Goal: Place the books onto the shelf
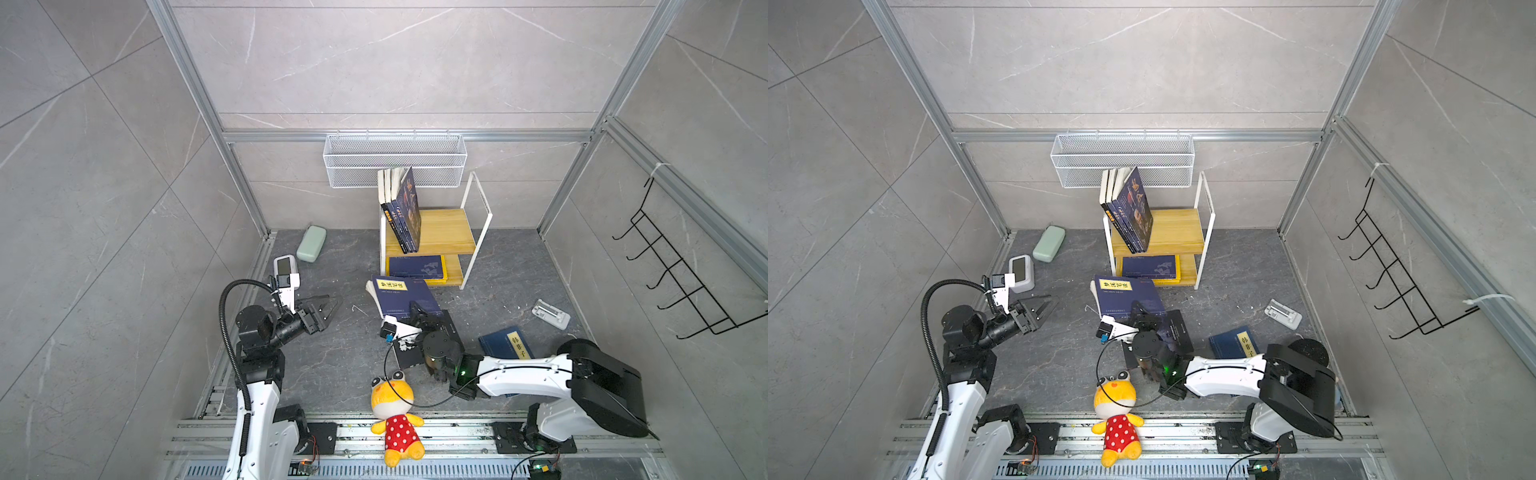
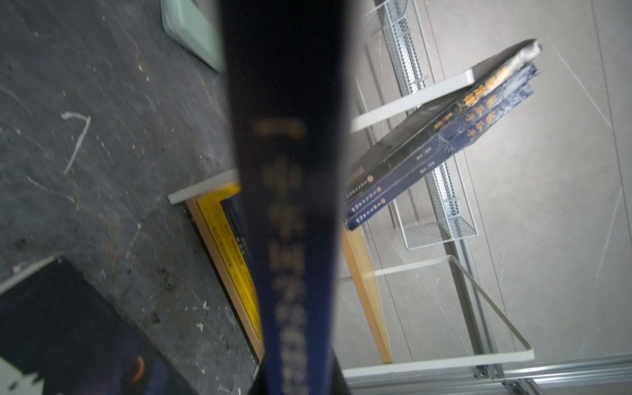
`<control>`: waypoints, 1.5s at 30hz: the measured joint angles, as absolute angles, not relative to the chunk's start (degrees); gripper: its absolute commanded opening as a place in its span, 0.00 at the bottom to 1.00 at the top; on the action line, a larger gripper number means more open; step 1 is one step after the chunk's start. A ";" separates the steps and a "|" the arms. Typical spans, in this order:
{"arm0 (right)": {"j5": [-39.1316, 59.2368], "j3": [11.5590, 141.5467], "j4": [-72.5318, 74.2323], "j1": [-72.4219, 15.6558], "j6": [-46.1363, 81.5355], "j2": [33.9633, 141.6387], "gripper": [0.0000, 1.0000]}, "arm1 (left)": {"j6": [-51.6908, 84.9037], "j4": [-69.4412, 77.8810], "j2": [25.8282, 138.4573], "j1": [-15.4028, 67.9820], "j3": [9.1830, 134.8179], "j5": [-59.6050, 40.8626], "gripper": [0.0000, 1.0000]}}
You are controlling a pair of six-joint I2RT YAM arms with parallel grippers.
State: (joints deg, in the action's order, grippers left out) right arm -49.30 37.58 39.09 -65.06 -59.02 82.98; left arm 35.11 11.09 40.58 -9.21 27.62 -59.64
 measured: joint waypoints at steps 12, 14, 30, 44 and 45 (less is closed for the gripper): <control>-49.80 37.47 20.97 -57.36 -56.84 72.62 0.00 | 11.42 -8.95 40.01 -7.97 28.99 -46.44 1.00; -49.80 37.47 20.73 -56.36 -57.74 72.90 0.00 | 8.43 -10.61 39.83 -7.73 29.06 -43.68 1.00; -49.30 43.22 23.90 -50.24 -64.99 86.00 0.00 | 1.50 -14.59 39.22 -7.38 29.06 -35.00 1.00; -46.89 56.49 32.51 -44.80 -72.69 101.69 0.00 | 1.52 -14.66 38.98 -6.37 29.06 -34.87 1.00; -46.63 57.54 32.71 -44.53 -72.95 102.41 0.00 | 1.52 -14.70 39.00 -6.35 29.06 -34.85 1.00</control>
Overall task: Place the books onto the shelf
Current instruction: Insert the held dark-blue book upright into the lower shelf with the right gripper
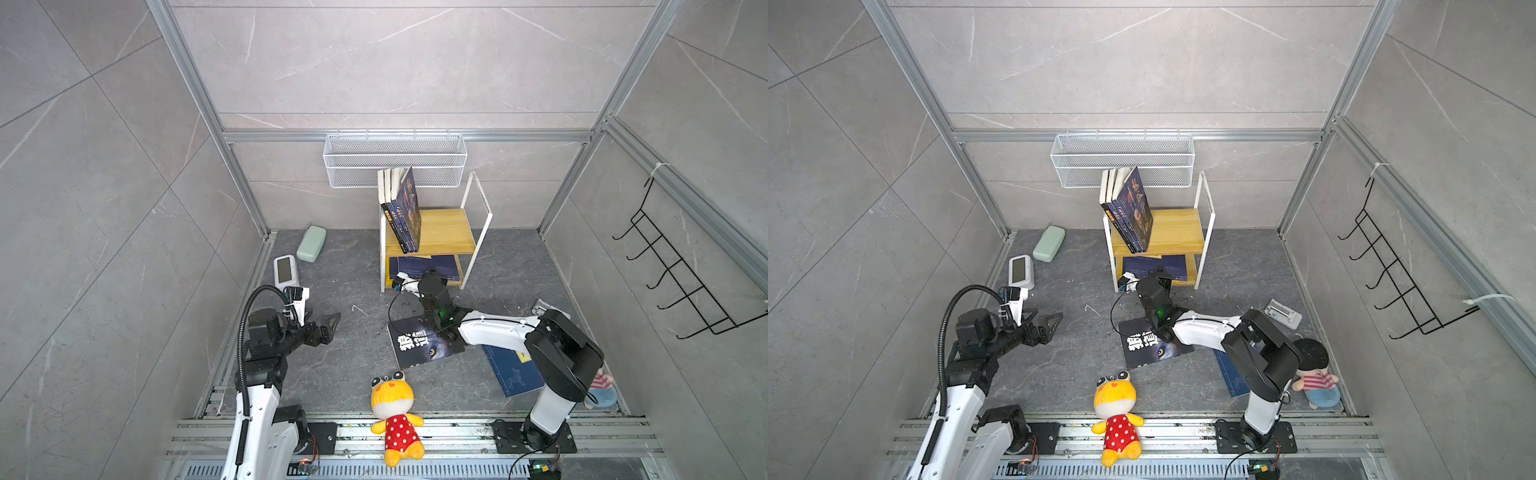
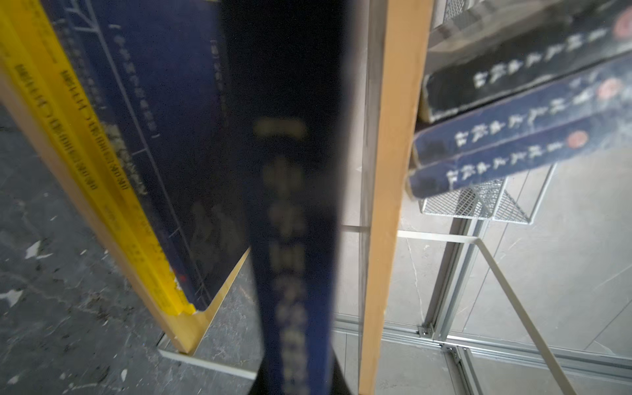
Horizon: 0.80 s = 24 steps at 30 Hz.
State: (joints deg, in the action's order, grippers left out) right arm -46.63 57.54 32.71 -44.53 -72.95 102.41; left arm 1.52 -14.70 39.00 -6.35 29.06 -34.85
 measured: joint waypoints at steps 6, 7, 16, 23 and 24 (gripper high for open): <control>-43.11 64.23 29.89 -43.16 -73.08 106.10 0.00 | 1.52 -14.98 39.03 -5.98 29.06 -34.83 1.00; -42.19 65.43 27.75 -43.00 -72.84 106.59 0.00 | 1.50 -14.98 39.05 -5.98 29.06 -34.81 1.00; -33.71 70.48 7.16 -41.41 -66.67 108.20 0.00 | 1.50 -15.00 38.89 -5.76 29.06 -34.81 1.00; -30.35 74.72 -2.52 -40.42 -63.33 110.13 0.00 | 1.50 -15.03 38.57 -5.63 29.06 -34.74 1.00; -30.22 75.16 -3.27 -40.36 -63.11 110.41 0.01 | 1.48 -15.03 38.44 -5.61 29.06 -34.74 1.00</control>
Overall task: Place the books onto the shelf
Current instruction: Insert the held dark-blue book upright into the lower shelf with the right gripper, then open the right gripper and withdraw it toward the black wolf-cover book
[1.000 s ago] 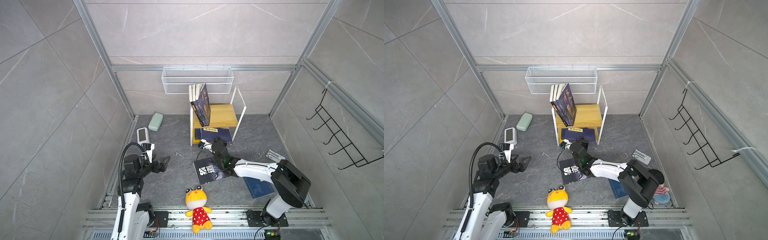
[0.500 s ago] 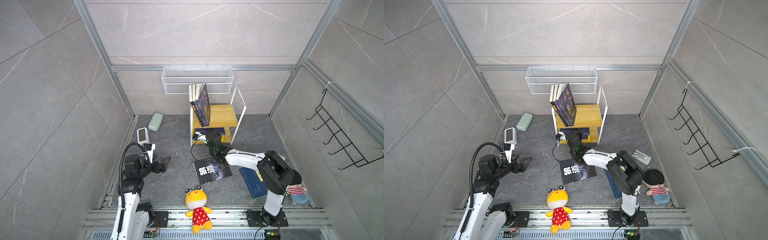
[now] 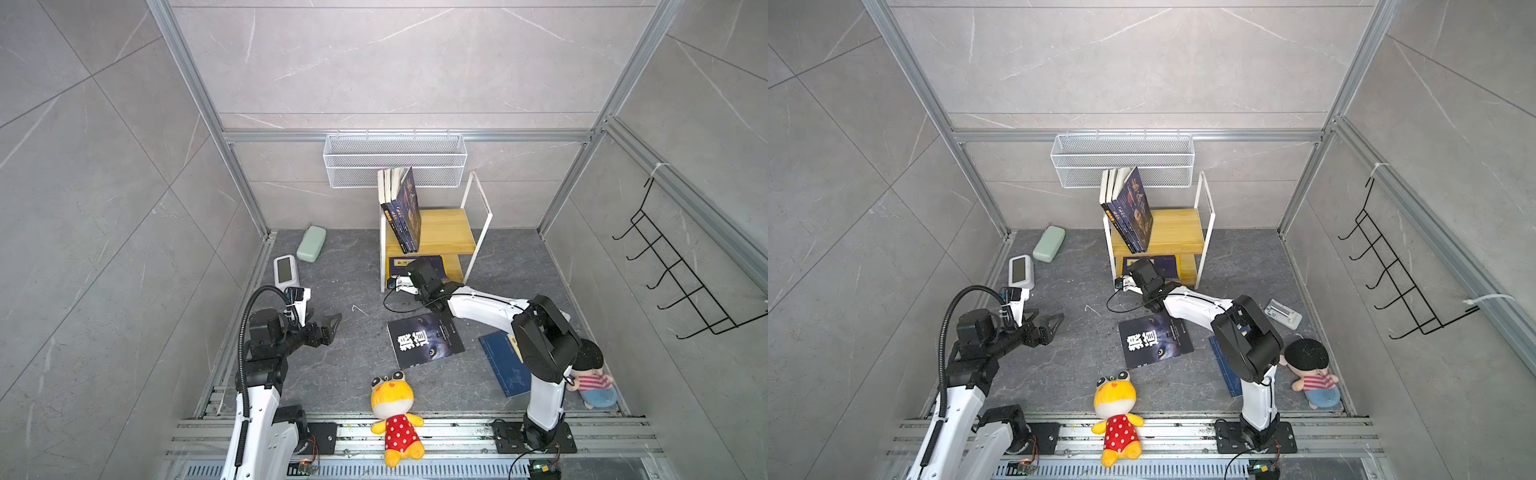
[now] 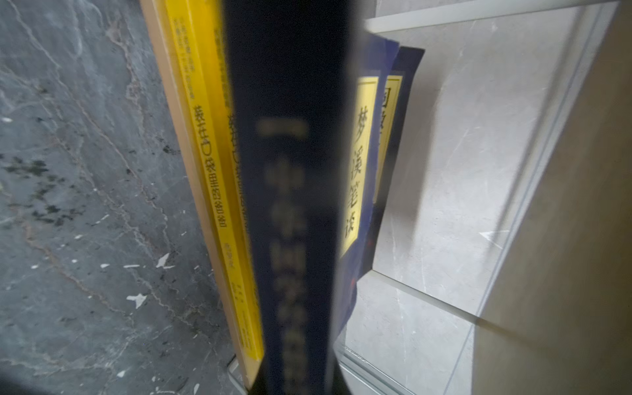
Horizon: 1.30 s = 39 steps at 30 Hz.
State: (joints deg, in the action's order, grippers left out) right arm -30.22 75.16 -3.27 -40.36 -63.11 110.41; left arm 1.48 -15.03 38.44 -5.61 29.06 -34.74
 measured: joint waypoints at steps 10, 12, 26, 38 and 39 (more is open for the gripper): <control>-27.55 82.08 -12.29 -39.42 -61.89 113.06 0.36 | 1.26 -15.05 37.80 -5.61 29.06 -34.63 1.00; -26.61 83.11 -13.89 -39.33 -61.69 113.06 0.43 | 1.26 -15.07 37.80 -5.61 29.06 -34.61 1.00; -21.47 83.57 -21.65 -39.18 -61.04 112.75 0.54 | 1.30 -15.09 37.67 -5.67 29.06 -34.52 1.00; -22.09 88.16 -22.37 -37.82 -61.10 114.17 0.45 | 1.28 -15.81 37.74 -5.67 29.21 -34.46 1.00; -22.24 88.84 -22.13 -37.67 -61.19 114.61 0.45 | 1.28 -15.92 37.71 -5.67 29.30 -34.41 1.00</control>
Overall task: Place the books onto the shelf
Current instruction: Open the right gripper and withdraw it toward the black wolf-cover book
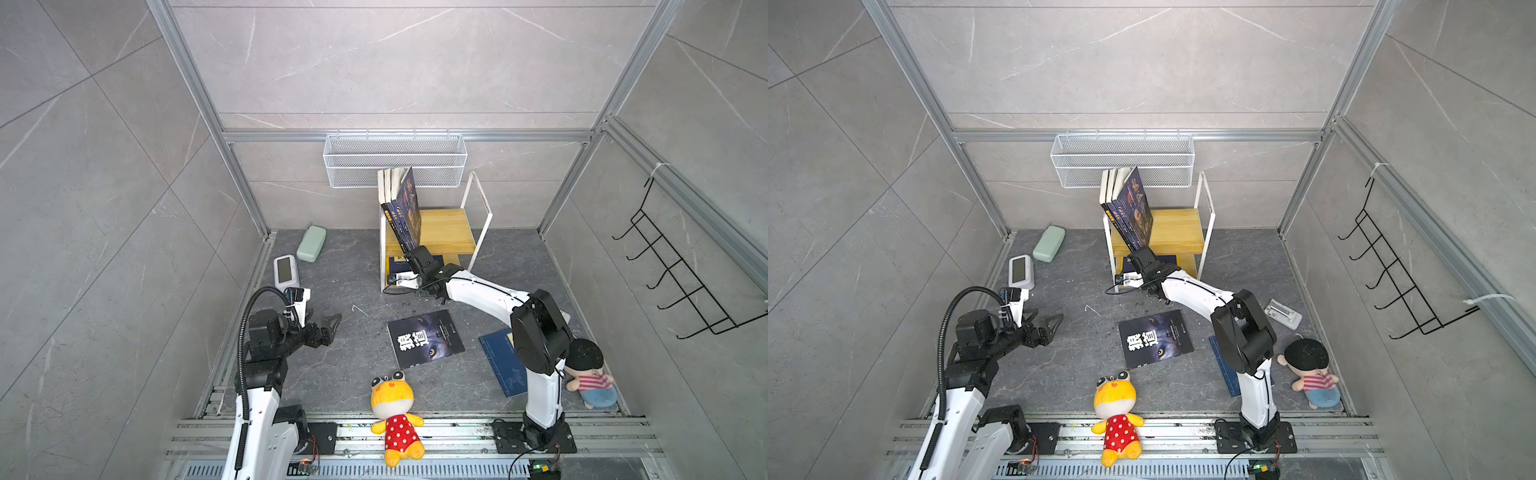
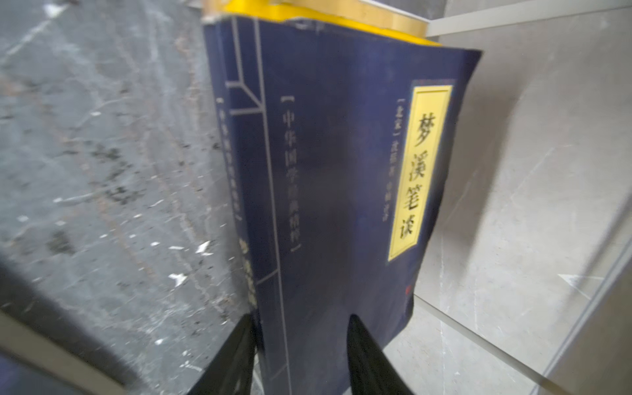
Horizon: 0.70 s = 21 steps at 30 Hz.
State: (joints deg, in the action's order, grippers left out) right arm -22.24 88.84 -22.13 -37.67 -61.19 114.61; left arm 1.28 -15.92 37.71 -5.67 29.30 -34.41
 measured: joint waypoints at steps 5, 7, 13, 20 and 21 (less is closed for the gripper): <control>-22.94 91.88 -21.87 -37.54 -61.49 116.77 0.45 | 1.26 -16.49 37.74 -5.67 29.39 -34.35 1.00; -22.92 92.60 -21.82 -37.52 -61.54 117.21 0.45 | 1.28 -16.53 37.74 -5.67 29.39 -34.33 1.00; -22.81 92.64 -22.02 -37.52 -61.69 117.23 0.49 | 1.26 -16.60 37.91 -5.89 29.43 -34.30 1.00; -21.61 92.58 -23.57 -37.52 -61.49 117.21 0.51 | 1.28 -16.82 38.83 -5.89 29.69 -34.28 1.00; -21.58 92.29 -23.59 -37.52 -61.49 117.03 0.51 | 1.28 -16.75 39.11 -5.89 29.85 -34.26 1.00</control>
